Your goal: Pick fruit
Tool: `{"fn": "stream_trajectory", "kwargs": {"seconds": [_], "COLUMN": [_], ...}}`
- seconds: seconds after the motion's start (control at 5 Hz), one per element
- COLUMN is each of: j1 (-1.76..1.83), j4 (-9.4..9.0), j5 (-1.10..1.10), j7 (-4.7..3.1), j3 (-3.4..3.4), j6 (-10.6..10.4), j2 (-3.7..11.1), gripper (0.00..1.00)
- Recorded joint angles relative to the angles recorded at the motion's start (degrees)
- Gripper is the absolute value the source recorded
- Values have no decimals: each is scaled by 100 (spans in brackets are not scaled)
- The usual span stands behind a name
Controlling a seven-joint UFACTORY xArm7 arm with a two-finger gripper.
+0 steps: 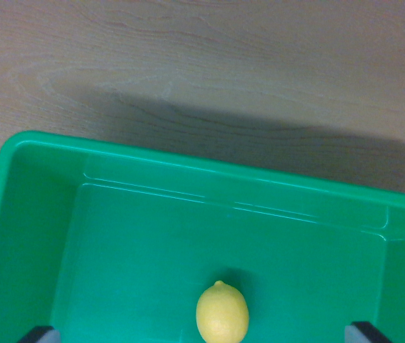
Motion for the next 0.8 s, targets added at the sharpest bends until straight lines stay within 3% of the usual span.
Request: {"fn": "stream_trajectory", "kwargs": {"seconds": [0.2, 0.4, 0.6, 0.8], "j1": [0, -9, -9, -17], "j4": [0, -196, -196, -392], "j5": [0, -4, -4, -8], "j7": [0, -62, -62, -124], "j3": [0, -4, -4, -7], "j6": [0, -234, -234, -469], "j2": [0, 75, 75, 149], "gripper": [0, 0, 0, 0]}}
